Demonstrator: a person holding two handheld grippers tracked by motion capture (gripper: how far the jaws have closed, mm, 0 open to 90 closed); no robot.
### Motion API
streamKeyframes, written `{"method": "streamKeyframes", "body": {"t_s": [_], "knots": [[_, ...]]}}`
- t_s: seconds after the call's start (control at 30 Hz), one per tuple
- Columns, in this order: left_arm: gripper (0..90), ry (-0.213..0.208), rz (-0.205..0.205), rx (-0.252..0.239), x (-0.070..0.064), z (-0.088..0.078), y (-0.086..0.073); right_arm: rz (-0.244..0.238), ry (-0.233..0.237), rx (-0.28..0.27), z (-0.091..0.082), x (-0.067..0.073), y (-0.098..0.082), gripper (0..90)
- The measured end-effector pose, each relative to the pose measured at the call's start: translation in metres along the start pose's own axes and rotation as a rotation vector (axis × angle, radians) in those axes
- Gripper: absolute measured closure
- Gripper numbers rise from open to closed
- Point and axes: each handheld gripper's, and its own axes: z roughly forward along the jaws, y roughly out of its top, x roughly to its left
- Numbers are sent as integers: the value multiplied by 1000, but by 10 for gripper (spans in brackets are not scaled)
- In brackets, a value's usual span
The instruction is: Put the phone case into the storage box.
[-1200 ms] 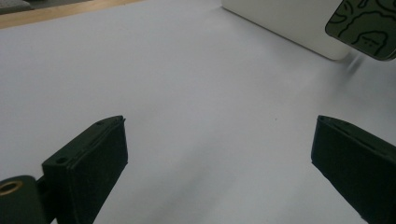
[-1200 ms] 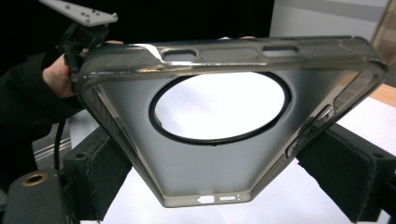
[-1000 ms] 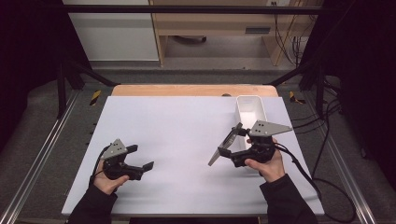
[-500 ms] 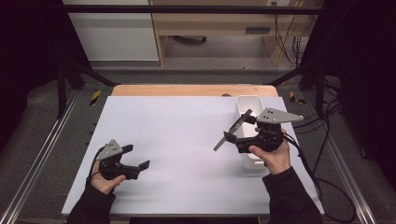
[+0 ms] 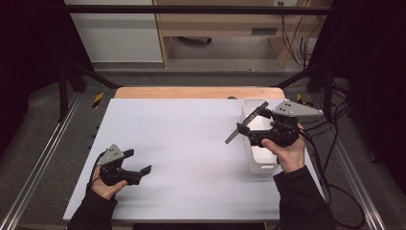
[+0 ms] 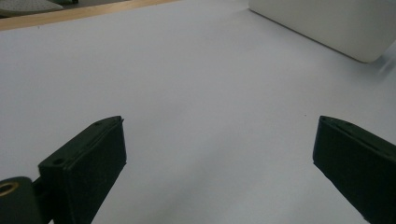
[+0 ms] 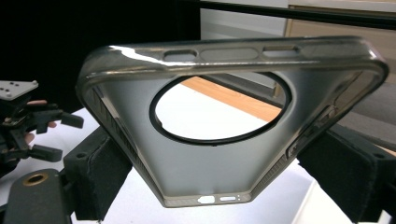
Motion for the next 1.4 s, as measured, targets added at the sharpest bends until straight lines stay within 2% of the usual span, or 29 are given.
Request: {"method": "streamKeyframes", "body": {"t_s": [0.53,1.0,1.4], "knots": [[18,1,-6,1,1,-1,0,35,-147,20,5,-18,12,120],[18,-2,-3,5,1,0,-1,70,-307,42,18,-43,15,119],[18,-6,-1,9,1,1,-1,119,-410,63,33,-65,12,118]]}}
